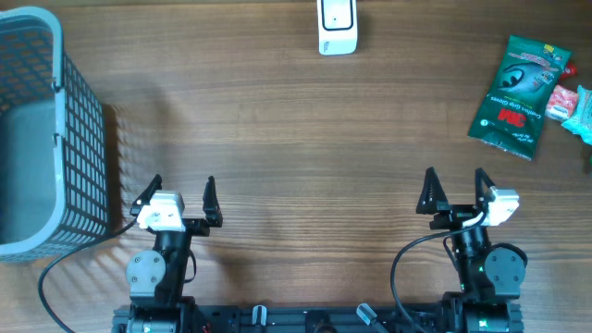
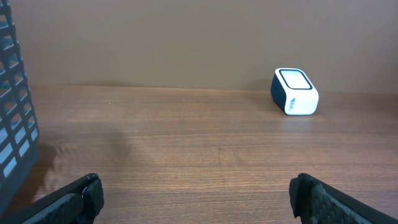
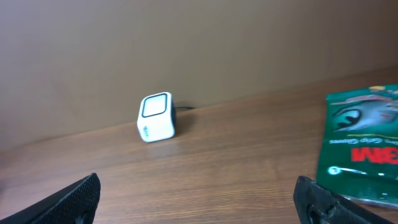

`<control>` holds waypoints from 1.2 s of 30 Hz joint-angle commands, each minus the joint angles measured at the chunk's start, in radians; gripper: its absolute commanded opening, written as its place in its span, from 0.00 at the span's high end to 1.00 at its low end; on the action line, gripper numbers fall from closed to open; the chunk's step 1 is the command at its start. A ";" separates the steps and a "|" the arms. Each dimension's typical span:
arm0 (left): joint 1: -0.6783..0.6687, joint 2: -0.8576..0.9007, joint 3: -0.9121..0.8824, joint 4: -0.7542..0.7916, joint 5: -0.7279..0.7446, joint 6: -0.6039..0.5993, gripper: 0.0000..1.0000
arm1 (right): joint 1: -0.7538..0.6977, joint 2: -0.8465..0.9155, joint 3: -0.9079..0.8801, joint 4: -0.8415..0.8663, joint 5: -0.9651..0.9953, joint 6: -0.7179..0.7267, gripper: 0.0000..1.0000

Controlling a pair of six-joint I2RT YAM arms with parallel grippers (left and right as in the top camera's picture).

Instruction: Scan the item barcode

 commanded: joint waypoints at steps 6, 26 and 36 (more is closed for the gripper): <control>0.005 -0.007 -0.011 0.004 0.012 0.019 0.00 | 0.005 -0.011 -0.001 0.003 -0.002 -0.072 0.00; 0.005 -0.005 -0.011 0.004 0.011 0.019 0.00 | 0.008 0.018 -0.001 0.003 -0.001 -0.241 0.00; 0.004 -0.008 -0.011 0.004 0.012 0.019 0.00 | 0.008 0.018 -0.001 0.003 -0.001 -0.241 0.00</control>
